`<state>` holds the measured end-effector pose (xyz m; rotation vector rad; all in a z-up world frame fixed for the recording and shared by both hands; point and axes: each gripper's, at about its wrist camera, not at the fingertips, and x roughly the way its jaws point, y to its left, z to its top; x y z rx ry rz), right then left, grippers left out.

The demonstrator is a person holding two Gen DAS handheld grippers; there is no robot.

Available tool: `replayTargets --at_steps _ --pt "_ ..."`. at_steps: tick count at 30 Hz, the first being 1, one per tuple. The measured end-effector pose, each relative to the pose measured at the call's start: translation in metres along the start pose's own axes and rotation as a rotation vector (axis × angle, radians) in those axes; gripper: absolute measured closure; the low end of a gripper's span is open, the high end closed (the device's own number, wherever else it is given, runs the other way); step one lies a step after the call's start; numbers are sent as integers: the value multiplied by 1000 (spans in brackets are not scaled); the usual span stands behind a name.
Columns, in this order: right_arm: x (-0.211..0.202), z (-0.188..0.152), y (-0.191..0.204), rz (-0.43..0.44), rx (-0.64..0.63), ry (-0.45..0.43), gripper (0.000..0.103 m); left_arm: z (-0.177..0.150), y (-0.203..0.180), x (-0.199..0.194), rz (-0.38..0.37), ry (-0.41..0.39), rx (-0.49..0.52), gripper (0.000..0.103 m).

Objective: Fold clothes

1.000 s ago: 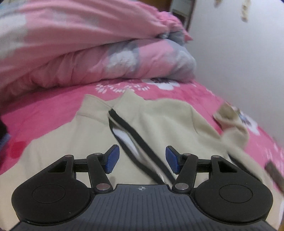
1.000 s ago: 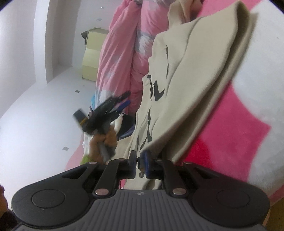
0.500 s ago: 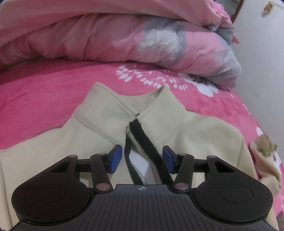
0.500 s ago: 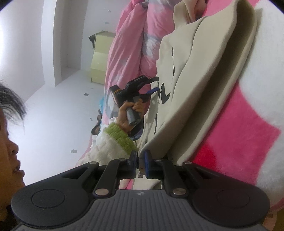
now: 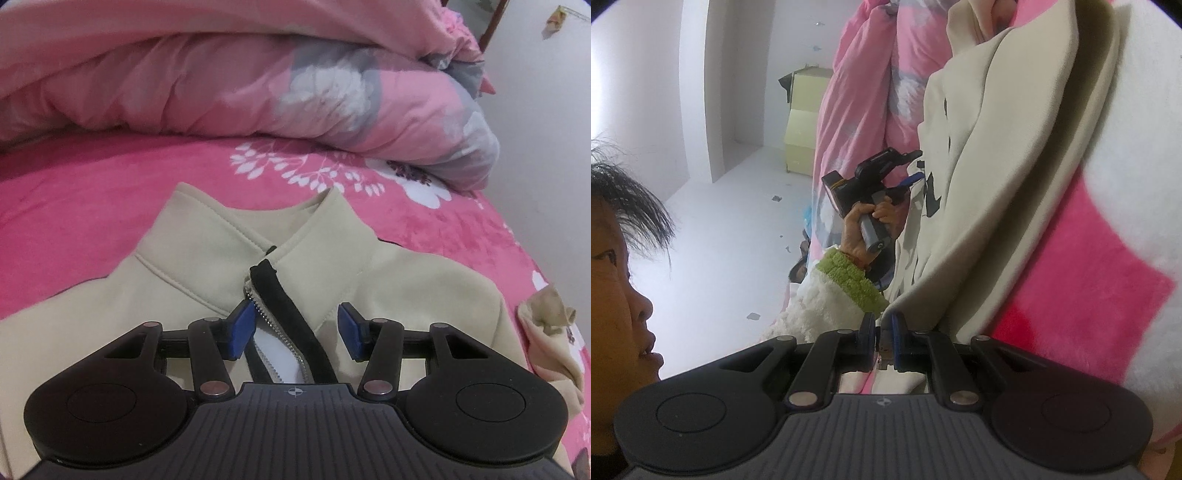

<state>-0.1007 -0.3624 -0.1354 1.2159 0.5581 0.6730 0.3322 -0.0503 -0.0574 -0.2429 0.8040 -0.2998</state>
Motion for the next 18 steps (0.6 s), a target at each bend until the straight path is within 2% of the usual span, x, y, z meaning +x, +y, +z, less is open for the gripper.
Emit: replayTargets --at_steps 3,5,7,9,16,18 --pt "-1 -1 1 -3 -3 -2 94 2 0 3 10 -24 -11 58" --pt "-2 -2 1 -5 -4 -3 94 3 -1 5 22 -34 -12 71" --pt "-2 -3 1 -4 -5 -4 94 3 -2 6 35 -45 2 95" --pt "-3 -4 1 -4 -11 -5 94 2 -3 4 45 -61 12 102" --pt "-4 -5 6 -12 -44 -10 95 14 -11 -23 86 -204 64 103" --pt "-4 -5 7 -12 -50 -9 95 21 -9 -26 76 -198 57 103"
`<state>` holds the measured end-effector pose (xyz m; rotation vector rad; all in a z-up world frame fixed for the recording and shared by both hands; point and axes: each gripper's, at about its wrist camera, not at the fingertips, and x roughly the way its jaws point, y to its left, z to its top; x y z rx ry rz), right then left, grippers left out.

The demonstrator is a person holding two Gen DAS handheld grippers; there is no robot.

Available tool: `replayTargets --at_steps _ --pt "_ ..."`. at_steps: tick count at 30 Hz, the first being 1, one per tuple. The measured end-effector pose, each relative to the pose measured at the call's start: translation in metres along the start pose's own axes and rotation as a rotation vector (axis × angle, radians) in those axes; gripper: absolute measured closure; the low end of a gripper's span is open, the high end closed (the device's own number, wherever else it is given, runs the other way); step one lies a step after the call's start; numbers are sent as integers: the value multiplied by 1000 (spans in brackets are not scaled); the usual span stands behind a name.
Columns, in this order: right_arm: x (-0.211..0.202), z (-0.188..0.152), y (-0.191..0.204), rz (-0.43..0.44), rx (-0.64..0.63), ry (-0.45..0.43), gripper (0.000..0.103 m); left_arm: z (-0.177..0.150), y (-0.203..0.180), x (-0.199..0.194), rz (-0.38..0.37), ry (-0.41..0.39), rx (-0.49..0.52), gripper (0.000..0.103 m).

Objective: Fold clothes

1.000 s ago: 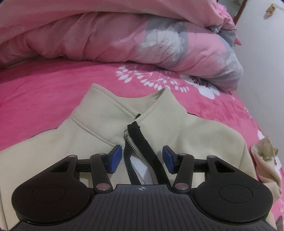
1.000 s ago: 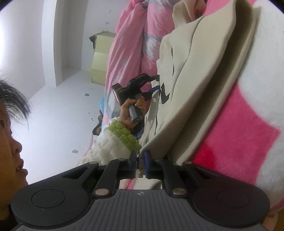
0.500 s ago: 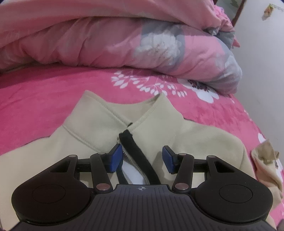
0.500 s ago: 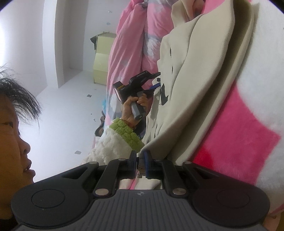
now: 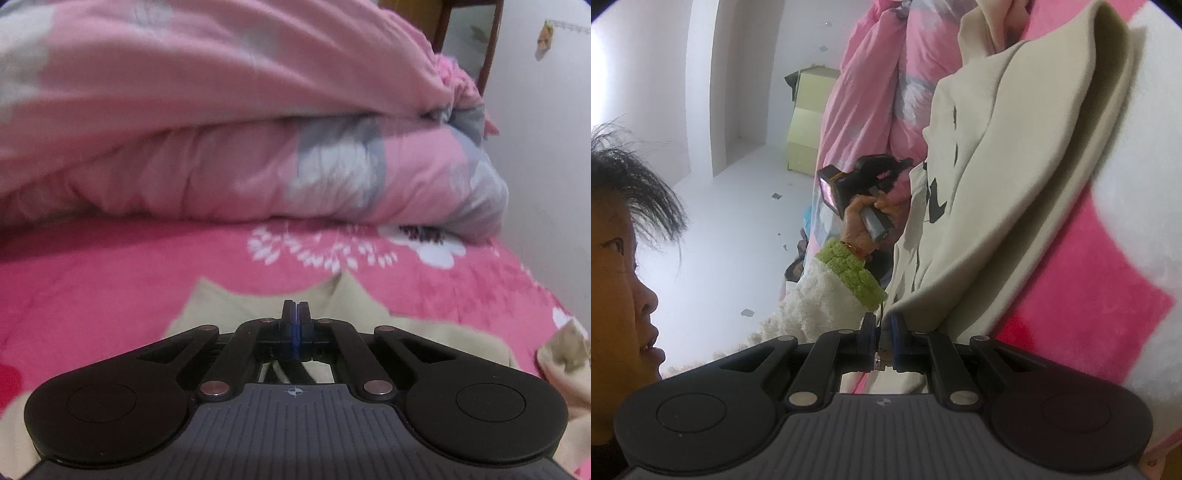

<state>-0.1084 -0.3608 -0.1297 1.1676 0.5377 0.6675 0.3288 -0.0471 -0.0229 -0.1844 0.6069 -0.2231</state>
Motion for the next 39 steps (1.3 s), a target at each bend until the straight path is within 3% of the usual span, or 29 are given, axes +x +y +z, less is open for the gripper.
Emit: replayTargets --at_steps 3,5,7,9,21,30,33,39 --pt "0 1 -1 6 4 1 95 3 5 8 -69 94 -3 103" --pt "0 1 -2 8 9 2 95 -3 2 15 -69 134 31 100" --pt "0 1 -3 9 12 2 95 -8 -1 21 -51 150 64 68" --pt "0 1 -3 11 14 4 95 -12 -3 25 -34 140 75 56" --pt "-2 -1 -7 20 29 2 95 -16 -6 24 -39 141 75 62" --pt "1 -1 -11 27 41 -1 95 -19 10 24 -173 124 -53 63" --pt "1 0 -12 28 45 -1 95 -22 21 28 -263 119 -145 63" --pt "3 2 -12 27 52 -2 95 -31 24 42 -279 118 -184 62"
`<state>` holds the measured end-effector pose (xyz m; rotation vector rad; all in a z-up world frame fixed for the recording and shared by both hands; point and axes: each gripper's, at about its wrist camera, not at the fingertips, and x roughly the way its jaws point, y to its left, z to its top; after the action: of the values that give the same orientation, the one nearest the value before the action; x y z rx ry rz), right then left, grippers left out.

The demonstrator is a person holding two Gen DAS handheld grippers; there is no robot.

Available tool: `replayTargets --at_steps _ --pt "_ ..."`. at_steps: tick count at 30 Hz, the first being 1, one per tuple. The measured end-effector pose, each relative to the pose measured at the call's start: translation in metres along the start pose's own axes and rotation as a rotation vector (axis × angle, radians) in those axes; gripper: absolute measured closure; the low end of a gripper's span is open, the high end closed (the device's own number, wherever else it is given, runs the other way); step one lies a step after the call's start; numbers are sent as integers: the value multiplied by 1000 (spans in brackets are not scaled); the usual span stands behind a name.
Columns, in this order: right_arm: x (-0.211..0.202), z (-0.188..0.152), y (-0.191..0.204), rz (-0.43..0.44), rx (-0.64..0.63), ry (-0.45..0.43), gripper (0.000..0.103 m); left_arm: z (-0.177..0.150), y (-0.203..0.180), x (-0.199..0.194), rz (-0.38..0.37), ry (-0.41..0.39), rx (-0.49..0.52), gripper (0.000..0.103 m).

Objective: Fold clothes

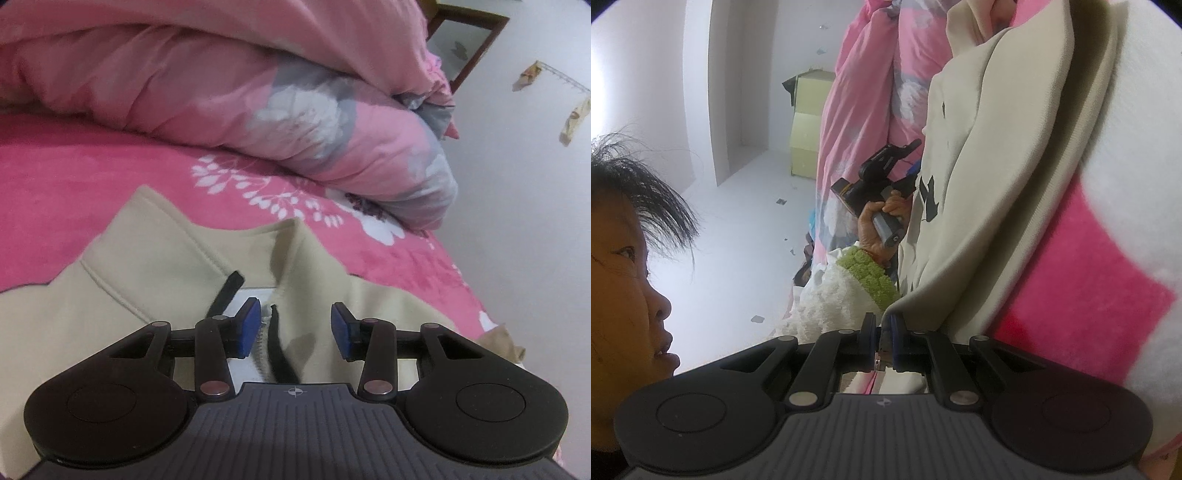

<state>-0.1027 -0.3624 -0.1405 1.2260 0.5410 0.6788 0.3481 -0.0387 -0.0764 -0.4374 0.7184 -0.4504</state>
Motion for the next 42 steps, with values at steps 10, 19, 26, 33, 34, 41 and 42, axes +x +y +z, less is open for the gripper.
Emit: replayTargets --at_steps 10,19,26,33,34,41,42 --pt "1 -2 -2 8 13 -3 95 -8 -14 11 138 34 107 66" --pt "5 0 4 -6 -16 -9 95 -4 -48 -14 253 -92 257 98" --pt "10 7 7 -3 -41 4 95 16 -51 -27 297 -127 296 98" --pt "19 14 8 -11 -65 25 95 13 -39 -14 321 -97 302 98" --pt "19 15 8 -12 -64 26 96 12 -38 -13 320 -93 298 98" --pt "11 15 -1 -17 -12 39 96 2 -35 -9 346 -42 346 91" --pt "10 15 -3 -18 8 42 94 1 -36 -12 349 -46 356 86"
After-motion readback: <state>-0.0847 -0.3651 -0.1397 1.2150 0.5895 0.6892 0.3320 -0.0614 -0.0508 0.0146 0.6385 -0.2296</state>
